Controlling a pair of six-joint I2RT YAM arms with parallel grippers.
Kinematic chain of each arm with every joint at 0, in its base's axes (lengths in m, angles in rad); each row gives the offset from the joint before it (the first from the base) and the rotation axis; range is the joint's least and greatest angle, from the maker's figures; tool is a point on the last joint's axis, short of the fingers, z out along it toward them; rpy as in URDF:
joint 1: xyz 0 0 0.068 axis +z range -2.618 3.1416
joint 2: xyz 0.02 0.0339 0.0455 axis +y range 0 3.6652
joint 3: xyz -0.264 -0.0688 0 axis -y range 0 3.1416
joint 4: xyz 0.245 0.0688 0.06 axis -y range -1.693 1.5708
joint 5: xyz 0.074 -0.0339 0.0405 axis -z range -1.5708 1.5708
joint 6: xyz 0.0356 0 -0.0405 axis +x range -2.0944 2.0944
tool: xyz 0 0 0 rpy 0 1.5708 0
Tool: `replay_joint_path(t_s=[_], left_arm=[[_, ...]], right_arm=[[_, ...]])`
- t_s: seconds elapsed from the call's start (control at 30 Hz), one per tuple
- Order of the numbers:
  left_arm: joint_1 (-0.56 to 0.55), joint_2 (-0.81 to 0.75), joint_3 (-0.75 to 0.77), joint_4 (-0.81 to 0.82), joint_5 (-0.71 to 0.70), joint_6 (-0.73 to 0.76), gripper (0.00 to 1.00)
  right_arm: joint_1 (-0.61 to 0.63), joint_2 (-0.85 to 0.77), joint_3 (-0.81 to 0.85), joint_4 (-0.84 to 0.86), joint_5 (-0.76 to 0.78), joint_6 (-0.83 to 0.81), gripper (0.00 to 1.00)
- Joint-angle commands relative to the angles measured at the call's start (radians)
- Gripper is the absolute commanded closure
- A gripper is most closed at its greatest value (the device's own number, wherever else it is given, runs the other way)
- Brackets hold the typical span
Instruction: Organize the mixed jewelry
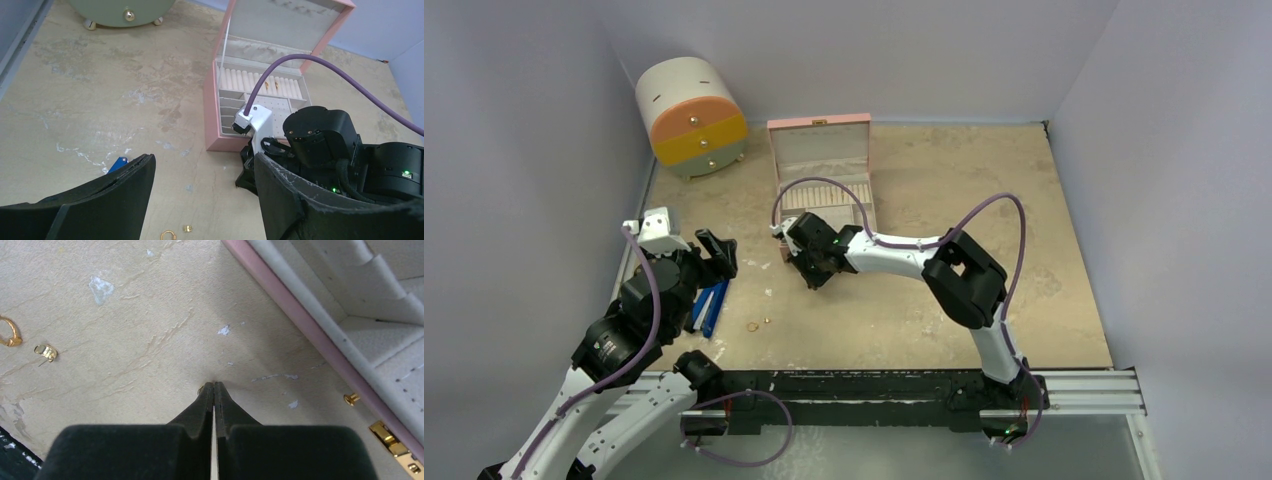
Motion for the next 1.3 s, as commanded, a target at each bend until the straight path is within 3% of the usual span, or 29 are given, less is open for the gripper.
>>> replay_joint_path(t_s=[0.0,0.67,1.27], left_arm=[[0.007,0.005,0.004,0.039,-0.010,0.005,0.28],[0.007,0.050,0.019,0.042,0.058,-0.004,0.29],[0.008,0.148,-0.126,0.313,0.517,-0.133,0.32]], right_arm=[[0.009,-0.081,-0.022,0.008,0.029,0.017,1.00],[0.008,-0.213,-0.106,-0.010,0.013,0.163,1.00],[-0.147,-0.553,-0.242,-0.039,-0.195,0.431,1.00]])
